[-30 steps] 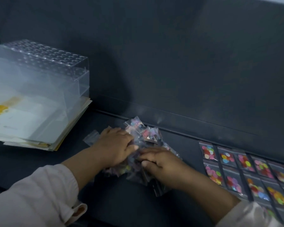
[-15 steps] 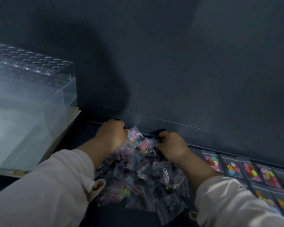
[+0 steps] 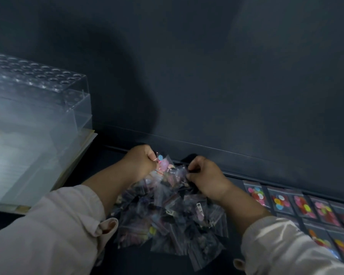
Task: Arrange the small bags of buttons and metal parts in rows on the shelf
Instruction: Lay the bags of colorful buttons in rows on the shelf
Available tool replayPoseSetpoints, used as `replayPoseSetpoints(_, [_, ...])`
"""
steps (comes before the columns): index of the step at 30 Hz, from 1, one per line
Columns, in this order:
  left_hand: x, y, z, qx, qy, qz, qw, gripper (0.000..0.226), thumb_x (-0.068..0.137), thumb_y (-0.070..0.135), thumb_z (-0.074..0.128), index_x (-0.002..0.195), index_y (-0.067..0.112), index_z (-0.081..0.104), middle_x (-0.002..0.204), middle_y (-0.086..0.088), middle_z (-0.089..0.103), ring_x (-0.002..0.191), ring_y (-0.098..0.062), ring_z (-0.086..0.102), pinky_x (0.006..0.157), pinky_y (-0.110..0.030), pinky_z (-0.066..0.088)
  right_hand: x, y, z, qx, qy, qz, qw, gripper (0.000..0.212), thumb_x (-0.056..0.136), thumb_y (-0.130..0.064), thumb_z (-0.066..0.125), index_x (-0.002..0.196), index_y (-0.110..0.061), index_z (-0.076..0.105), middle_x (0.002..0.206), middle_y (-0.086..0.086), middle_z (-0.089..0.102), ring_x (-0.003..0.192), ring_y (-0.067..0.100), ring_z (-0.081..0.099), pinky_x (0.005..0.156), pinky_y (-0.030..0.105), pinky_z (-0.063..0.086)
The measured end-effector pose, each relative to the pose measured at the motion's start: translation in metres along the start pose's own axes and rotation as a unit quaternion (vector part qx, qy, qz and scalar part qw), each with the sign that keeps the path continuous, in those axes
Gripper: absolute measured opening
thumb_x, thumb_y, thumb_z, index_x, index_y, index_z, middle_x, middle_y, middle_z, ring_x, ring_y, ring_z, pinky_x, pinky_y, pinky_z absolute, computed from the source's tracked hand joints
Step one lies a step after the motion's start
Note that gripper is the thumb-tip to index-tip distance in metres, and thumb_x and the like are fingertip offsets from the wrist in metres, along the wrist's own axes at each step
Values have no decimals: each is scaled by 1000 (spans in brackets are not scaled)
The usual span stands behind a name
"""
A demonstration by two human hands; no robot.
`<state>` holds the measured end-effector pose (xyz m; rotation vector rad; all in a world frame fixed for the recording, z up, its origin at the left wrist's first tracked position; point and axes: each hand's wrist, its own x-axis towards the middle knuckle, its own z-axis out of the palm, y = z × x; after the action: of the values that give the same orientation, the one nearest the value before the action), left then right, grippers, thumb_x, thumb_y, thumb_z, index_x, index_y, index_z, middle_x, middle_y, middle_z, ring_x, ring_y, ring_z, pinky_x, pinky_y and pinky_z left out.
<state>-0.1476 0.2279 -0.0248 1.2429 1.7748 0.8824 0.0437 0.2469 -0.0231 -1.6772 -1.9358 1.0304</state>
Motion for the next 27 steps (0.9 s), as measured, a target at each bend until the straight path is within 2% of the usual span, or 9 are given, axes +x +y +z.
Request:
replayPoseSetpoints(4, [-8, 1, 0, 28, -70, -52, 996, 27, 73, 3, 74, 96, 11, 62, 94, -11, 65, 84, -21, 61, 75, -28, 48, 1, -4, 1, -22, -35, 13, 999, 52, 81, 0, 63, 129, -14, 49, 117, 1, 54, 104, 13, 52, 87, 23, 46])
replayPoseSetpoints(7, [-13, 5, 0, 43, -79, -54, 994, 22, 77, -4, 66, 97, 6, 64, 84, -9, 61, 75, -17, 55, 66, -23, 44, 1, -6, 5, -25, -50, 13, 998, 60, 80, 3, 63, 134, -16, 46, 117, 3, 55, 100, 15, 56, 80, 22, 49])
replayPoseSetpoints(10, [-16, 4, -3, 39, -70, -62, 995, 15, 78, -3, 65, 91, 5, 65, 84, -10, 61, 75, -18, 54, 64, -23, 42, 1, -7, 9, -60, -54, 1, 997, 52, 81, 1, 59, 130, -15, 51, 103, 4, 63, 90, 18, 60, 72, 20, 44])
replayPoseSetpoints(12, [-18, 2, -7, 20, -56, -61, 996, 9, 79, 0, 66, 84, 6, 66, 83, -12, 62, 75, -21, 55, 68, -26, 42, 0, -8, 11, -85, -42, -1, 995, 39, 80, 0, 55, 116, -15, 61, 97, 7, 66, 90, 22, 62, 70, 21, 44])
replayPoseSetpoints(16, [-25, 6, -16, -27, -57, -42, 997, 7, 82, 5, 66, 89, 4, 66, 80, -13, 61, 73, -21, 55, 67, -30, 42, -5, -11, 5, 50, -38, 35, 997, 21, 81, 2, 58, 72, -16, 61, 64, 3, 57, 56, 16, 52, 52, 24, 44])
replayPoseSetpoints(19, [-33, 15, -24, -30, -57, -22, 998, 5, 82, 6, 67, 82, 10, 64, 75, -6, 61, 69, -17, 55, 64, -24, 42, -14, -15, -4, 175, -43, 54, 982, 17, 87, -3, 59, 74, -14, 59, 65, 8, 55, 52, 16, 48, 48, 25, 42])
replayPoseSetpoints(22, [-40, 23, -31, -60, -53, -13, 997, 17, 79, 3, 69, 73, 15, 59, 68, -1, 57, 61, -14, 51, 58, -23, 40, -23, -23, -14, 256, -66, 59, 963, 16, 91, -8, 57, 76, -16, 57, 75, 7, 59, 68, 17, 54, 61, 26, 46])
replayPoseSetpoints(24, [-46, 30, -35, -88, -48, -12, 995, 17, 78, -2, 67, 76, 13, 59, 69, -3, 58, 57, -13, 51, 51, -20, 40, -28, -26, -20, 307, -87, 67, 945, 16, 92, -10, 55, 77, -16, 55, 77, 4, 64, 77, 17, 62, 69, 26, 50])
replayPoseSetpoints(27, [-59, 41, -37, -104, -56, -15, 993, 21, 80, -7, 62, 85, 13, 62, 75, -4, 62, 56, -12, 54, 42, -17, 39, -37, -28, -28, 340, -106, 70, 932, 17, 92, -10, 55, 78, -18, 54, 79, 4, 67, 73, 17, 67, 70, 28, 51])
